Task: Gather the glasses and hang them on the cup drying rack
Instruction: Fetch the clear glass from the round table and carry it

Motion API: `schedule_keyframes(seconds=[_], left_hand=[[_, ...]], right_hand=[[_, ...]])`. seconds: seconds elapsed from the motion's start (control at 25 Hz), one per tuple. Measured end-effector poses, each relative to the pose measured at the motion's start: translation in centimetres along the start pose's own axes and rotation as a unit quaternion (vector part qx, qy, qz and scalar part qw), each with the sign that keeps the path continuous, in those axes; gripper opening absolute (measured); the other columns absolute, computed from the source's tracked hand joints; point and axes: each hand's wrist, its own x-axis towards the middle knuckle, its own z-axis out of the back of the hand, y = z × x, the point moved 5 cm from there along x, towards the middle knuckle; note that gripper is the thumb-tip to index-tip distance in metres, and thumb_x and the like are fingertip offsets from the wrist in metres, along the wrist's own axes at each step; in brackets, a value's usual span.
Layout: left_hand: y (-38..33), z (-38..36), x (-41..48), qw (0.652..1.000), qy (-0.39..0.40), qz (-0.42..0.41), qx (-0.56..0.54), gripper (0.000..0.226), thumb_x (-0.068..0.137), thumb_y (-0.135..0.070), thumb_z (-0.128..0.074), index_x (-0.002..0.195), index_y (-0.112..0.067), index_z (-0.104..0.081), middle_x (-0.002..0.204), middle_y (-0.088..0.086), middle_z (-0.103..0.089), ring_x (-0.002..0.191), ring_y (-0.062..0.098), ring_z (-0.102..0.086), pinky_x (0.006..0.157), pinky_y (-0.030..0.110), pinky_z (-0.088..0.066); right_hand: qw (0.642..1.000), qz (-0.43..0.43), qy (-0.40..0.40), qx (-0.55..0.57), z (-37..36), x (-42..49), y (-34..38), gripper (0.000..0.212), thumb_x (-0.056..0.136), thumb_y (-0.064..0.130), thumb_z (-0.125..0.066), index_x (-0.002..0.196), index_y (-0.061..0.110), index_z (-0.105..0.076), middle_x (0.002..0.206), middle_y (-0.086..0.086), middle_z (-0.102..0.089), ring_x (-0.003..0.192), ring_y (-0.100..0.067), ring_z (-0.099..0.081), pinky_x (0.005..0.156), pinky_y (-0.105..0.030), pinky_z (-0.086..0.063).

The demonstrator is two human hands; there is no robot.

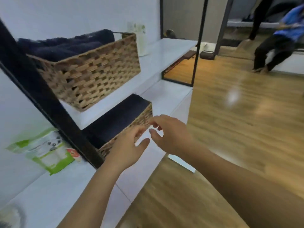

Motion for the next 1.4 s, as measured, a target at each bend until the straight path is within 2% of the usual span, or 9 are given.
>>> schedule_keyframes(seconds=[0.28, 0.56, 0.72, 0.84, 0.92, 1.04, 1.2, 1.32, 1.4], left_hand=[[-17.6, -21.4, 10.7, 0.966, 0.189, -0.171, -0.05, 0.029, 0.087, -0.036, -0.066, 0.114, -0.028, -0.063, 0.106, -0.016, -0.065, 0.096, -0.006, -0.059, 0.081, 0.021, -0.049], [-32.0, -41.1, 15.7, 0.878, 0.376, -0.266, -0.131, 0.027, 0.084, -0.027, -0.07, 0.111, -0.026, -0.066, 0.102, -0.013, -0.069, 0.092, -0.003, -0.061, 0.082, 0.022, -0.048], [-40.1, -47.6, 17.7, 0.834, 0.417, -0.336, -0.134, 0.03, 0.086, -0.029, -0.068, 0.115, -0.023, -0.065, 0.11, -0.009, -0.069, 0.099, 0.007, -0.062, 0.085, 0.023, -0.047], [-46.4, -51.8, 17.2, 0.794, 0.444, -0.392, -0.134, 0.035, 0.086, -0.033, -0.066, 0.121, -0.028, -0.061, 0.118, -0.013, -0.064, 0.11, 0.005, -0.056, 0.084, 0.017, -0.038], [-50.2, -55.2, 16.4, 0.773, 0.455, -0.422, -0.128, 0.043, 0.086, -0.034, -0.067, 0.127, -0.029, -0.056, 0.125, -0.013, -0.058, 0.113, 0.003, -0.051, 0.088, 0.019, -0.035], [-55.5, -59.9, 15.1, 0.753, 0.448, -0.469, -0.114, 0.048, 0.086, -0.033, -0.068, 0.131, -0.027, -0.053, 0.128, -0.012, -0.052, 0.114, 0.0, -0.043, 0.09, 0.015, -0.028], [-62.6, -65.9, 13.5, 0.745, 0.449, -0.488, -0.073, 0.05, 0.087, -0.032, -0.067, 0.133, -0.024, -0.052, 0.137, -0.006, -0.052, 0.126, 0.01, -0.044, 0.094, 0.016, -0.026], [-69.3, -69.6, 11.5, 0.74, 0.433, -0.508, -0.081, 0.049, 0.087, -0.033, -0.068, 0.132, -0.025, -0.052, 0.134, -0.009, -0.052, 0.12, 0.004, -0.044, 0.093, 0.018, -0.028], [-73.2, -72.5, 9.1, 0.726, 0.436, -0.525, -0.082, 0.048, 0.086, -0.033, -0.068, 0.131, -0.025, -0.053, 0.132, -0.01, -0.053, 0.115, 0.0, -0.043, 0.093, 0.019, -0.029]], right_hand=[[0.954, -0.265, -0.128, -0.056, 13.3, -11.0, -22.9, 0.019, 0.09, 0.031, -0.06, 0.105, 0.021, -0.066, 0.096, 0.006, -0.069, 0.087, -0.022, -0.064, 0.072, -0.037, -0.051], [0.828, -0.491, -0.241, -0.122, 26.6, -22.8, -38.3, 0.007, 0.087, 0.021, -0.066, 0.092, 0.017, -0.068, 0.082, 0.004, -0.066, 0.079, -0.019, -0.063, 0.07, -0.041, -0.054], [0.737, -0.589, -0.285, -0.169, 32.0, -29.1, -42.0, 0.023, 0.089, 0.027, -0.066, 0.112, 0.021, -0.065, 0.114, 0.003, -0.065, 0.101, -0.018, -0.061, 0.078, -0.04, -0.053], [0.706, -0.609, -0.306, -0.194, 34.9, -32.4, -44.6, 0.039, 0.089, 0.034, -0.066, 0.125, 0.024, -0.059, 0.144, 0.005, -0.049, 0.127, -0.016, -0.048, 0.09, -0.038, -0.048], [0.687, -0.621, -0.323, -0.197, 37.0, -34.9, -46.9, 0.047, 0.088, 0.038, -0.066, 0.132, 0.026, -0.054, 0.152, 0.005, -0.04, 0.136, -0.015, -0.039, 0.096, -0.036, -0.043], [0.667, -0.631, -0.346, -0.194, 40.1, -39.4, -51.1, 0.051, 0.087, 0.041, -0.065, 0.134, 0.027, -0.052, 0.153, 0.005, -0.038, 0.136, -0.015, -0.038, 0.096, -0.034, -0.042], [0.665, -0.622, -0.379, -0.166, 44.7, -44.1, -57.6, 0.051, 0.087, 0.042, -0.065, 0.133, 0.027, -0.051, 0.152, 0.004, -0.037, 0.133, -0.015, -0.041, 0.091, -0.032, -0.045], [0.675, -0.608, -0.385, -0.163, 49.1, -47.8, -61.5, 0.052, 0.086, 0.043, -0.065, 0.134, 0.028, -0.051, 0.15, 0.004, -0.039, 0.132, -0.014, -0.042, 0.094, -0.034, -0.045], [0.657, -0.615, -0.402, -0.17, 51.7, -51.4, -62.6, 0.052, 0.085, 0.043, -0.065, 0.133, 0.028, -0.051, 0.148, 0.004, -0.042, 0.131, -0.015, -0.043, 0.094, -0.033, -0.044]])
